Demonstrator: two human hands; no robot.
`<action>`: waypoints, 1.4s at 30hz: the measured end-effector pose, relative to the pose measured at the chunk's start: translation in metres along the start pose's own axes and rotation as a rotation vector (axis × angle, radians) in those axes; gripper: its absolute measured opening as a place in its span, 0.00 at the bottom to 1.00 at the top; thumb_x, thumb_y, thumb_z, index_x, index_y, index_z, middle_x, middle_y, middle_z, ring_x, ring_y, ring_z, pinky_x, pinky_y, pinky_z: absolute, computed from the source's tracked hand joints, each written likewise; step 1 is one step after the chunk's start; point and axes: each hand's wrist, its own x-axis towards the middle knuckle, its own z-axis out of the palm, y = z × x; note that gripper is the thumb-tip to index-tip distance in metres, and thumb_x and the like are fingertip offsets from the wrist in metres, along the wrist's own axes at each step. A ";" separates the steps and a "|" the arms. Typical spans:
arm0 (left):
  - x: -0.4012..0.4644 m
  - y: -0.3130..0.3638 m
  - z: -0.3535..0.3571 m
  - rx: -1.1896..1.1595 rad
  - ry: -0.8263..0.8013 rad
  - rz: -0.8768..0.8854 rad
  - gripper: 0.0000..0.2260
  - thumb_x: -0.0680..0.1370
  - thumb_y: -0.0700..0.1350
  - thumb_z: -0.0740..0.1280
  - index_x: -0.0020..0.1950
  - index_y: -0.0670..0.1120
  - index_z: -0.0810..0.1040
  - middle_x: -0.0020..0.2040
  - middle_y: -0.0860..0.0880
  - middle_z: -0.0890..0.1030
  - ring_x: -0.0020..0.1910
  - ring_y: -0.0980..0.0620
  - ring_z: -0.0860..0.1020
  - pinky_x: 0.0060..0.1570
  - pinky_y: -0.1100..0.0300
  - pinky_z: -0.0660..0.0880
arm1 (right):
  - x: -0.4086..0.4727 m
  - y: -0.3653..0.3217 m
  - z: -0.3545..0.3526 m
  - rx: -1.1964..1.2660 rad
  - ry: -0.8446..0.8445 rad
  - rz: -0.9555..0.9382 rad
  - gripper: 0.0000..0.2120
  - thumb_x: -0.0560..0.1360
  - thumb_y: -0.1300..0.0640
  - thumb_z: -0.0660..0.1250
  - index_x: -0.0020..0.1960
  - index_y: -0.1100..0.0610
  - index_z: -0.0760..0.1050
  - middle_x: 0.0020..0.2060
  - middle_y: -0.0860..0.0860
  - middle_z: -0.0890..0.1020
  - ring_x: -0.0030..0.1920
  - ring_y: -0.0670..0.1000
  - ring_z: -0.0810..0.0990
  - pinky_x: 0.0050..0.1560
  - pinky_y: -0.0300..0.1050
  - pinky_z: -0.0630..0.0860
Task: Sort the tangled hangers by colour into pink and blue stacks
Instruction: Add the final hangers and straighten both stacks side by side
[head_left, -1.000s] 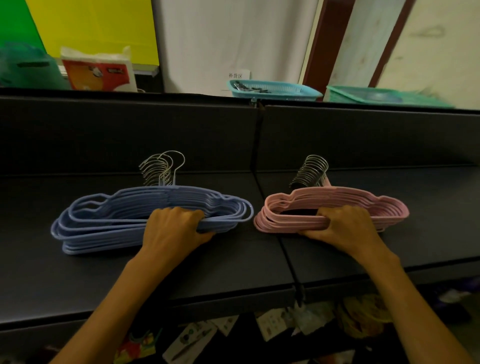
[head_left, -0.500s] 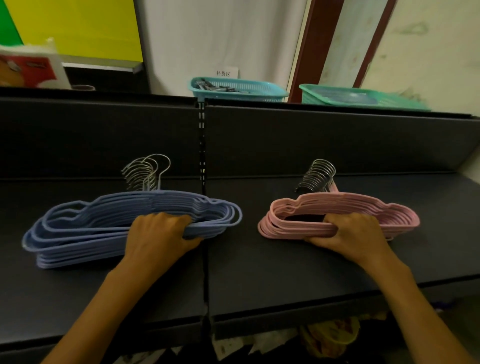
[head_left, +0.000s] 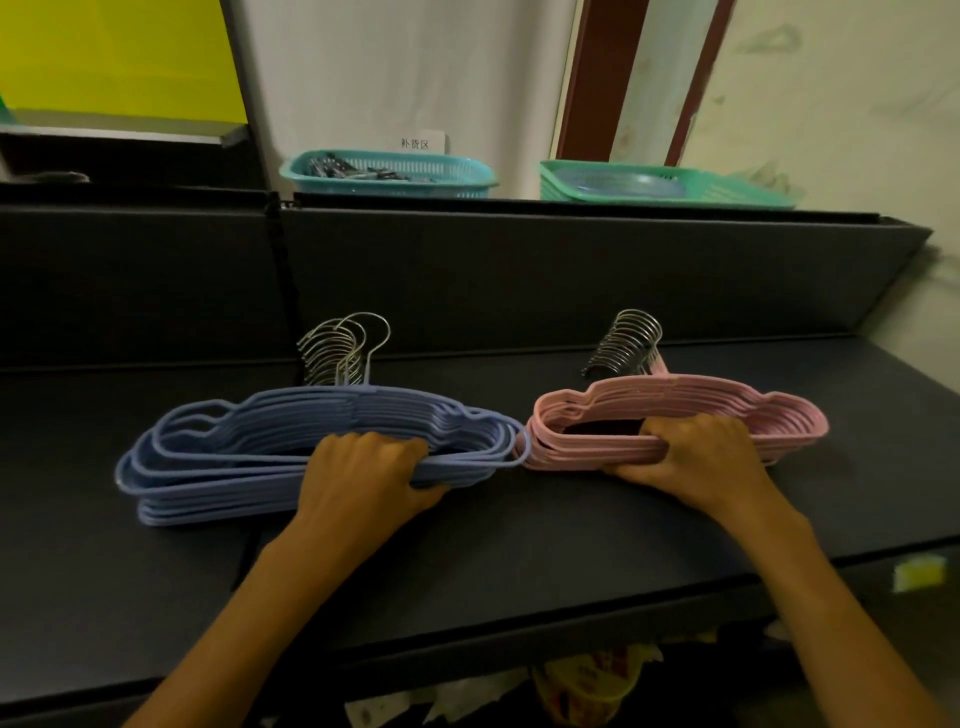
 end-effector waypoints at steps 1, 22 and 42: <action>0.005 0.009 0.002 0.005 0.002 0.000 0.15 0.58 0.58 0.79 0.31 0.51 0.78 0.22 0.53 0.74 0.19 0.55 0.71 0.24 0.64 0.58 | -0.002 0.010 0.001 0.000 0.023 -0.007 0.25 0.64 0.27 0.61 0.36 0.49 0.78 0.29 0.48 0.81 0.31 0.50 0.78 0.33 0.42 0.68; 0.094 0.185 0.020 0.005 -0.013 -0.074 0.15 0.70 0.62 0.69 0.46 0.52 0.81 0.37 0.51 0.82 0.35 0.52 0.79 0.33 0.61 0.63 | -0.037 0.222 0.000 0.051 0.009 -0.040 0.22 0.64 0.30 0.65 0.34 0.49 0.77 0.29 0.48 0.81 0.30 0.50 0.78 0.33 0.41 0.68; 0.100 0.211 0.014 -0.127 -0.211 -0.144 0.17 0.76 0.64 0.56 0.60 0.60 0.73 0.50 0.57 0.79 0.41 0.61 0.70 0.39 0.63 0.65 | -0.036 0.261 -0.021 0.339 -0.317 0.014 0.06 0.69 0.41 0.70 0.45 0.35 0.75 0.45 0.40 0.81 0.47 0.44 0.77 0.52 0.49 0.74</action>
